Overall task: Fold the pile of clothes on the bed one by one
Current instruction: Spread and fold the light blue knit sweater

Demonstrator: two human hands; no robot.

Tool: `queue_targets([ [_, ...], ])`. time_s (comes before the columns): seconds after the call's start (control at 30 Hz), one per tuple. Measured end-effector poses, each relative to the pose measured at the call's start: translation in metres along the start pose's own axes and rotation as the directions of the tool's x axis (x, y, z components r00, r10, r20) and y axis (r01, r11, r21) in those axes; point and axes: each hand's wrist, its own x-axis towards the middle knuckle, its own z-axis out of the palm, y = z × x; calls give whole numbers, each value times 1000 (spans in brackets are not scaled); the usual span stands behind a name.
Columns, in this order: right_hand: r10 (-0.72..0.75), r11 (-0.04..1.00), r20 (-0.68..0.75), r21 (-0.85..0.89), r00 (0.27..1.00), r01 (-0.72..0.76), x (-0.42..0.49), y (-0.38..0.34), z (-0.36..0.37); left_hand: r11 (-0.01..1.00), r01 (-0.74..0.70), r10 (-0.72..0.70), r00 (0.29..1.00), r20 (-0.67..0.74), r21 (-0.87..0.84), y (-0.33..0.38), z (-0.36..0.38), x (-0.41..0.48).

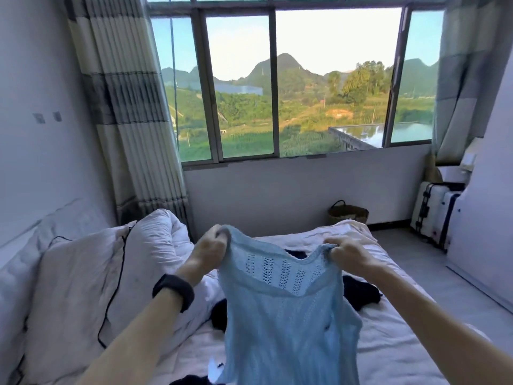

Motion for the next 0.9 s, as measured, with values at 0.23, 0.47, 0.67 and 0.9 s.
queue_targets([
  [0.23, -26, 982, -192, -187, 981, -11, 11, 8, -23, 786, -328, 307, 943, 130, 524, 30, -57, 26],
  [0.47, 18, 989, -456, -123, 890, -83, 31, 8, -67, 665, -431, 441, 886, 144, 610, 28, -88, 37],
  [0.67, 168, 981, -229, -62, 959, -186, 43, -13, -67, 739, -220, 281, 960, 6, 637, 33, -92, 46],
  [0.9, 243, 949, -144, 241, 959, -204, 56, 3, -62, 958, -103, 113, 993, -19, 269, 28, -92, 47],
])
